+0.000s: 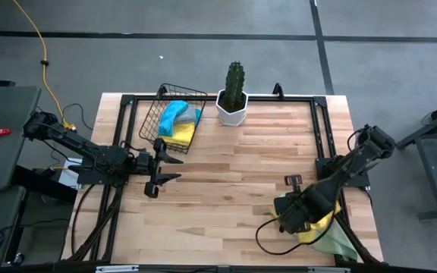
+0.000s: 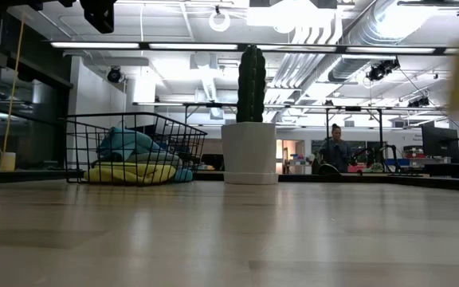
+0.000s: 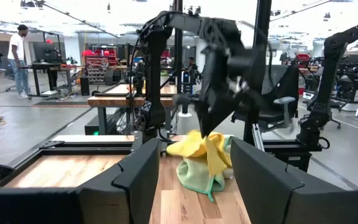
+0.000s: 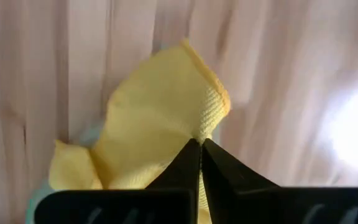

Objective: Fold microfiber towels
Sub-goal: Fold the yellow microfiber towel on the table

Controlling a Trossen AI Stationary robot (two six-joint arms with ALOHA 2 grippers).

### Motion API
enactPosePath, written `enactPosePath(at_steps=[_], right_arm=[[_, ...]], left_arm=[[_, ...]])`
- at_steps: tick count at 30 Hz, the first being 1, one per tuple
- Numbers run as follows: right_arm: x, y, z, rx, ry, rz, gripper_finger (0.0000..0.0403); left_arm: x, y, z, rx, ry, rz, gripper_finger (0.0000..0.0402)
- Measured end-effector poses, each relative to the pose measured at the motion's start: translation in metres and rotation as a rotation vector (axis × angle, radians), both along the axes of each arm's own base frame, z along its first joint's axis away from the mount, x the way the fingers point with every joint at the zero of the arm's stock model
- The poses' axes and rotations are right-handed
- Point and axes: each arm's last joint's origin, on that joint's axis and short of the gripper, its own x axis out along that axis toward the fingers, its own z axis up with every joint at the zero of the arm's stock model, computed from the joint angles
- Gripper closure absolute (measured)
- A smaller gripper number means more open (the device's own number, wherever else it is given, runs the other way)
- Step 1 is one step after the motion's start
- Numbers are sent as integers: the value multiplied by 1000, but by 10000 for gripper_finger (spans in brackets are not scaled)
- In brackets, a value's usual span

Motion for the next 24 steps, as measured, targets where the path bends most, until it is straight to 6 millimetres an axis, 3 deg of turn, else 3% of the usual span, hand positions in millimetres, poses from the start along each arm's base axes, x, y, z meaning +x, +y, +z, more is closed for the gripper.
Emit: enactPosePath(at_steps=[8, 13, 16, 24], right_arm=[[31, 1, 66, -109, -462, 87, 402], [54, -14, 80, -196, -606, 115, 402], [69, -28, 70, -210, -624, 107, 402], [104, -65, 6, -164, -688, 96, 403]], left_arm=[[0, 0, 0, 0, 0, 0, 216], [0, 0, 0, 0, 0, -1, 216], [0, 0, 0, 0, 0, 0, 216], [0, 0, 0, 0, 0, 0, 216]])
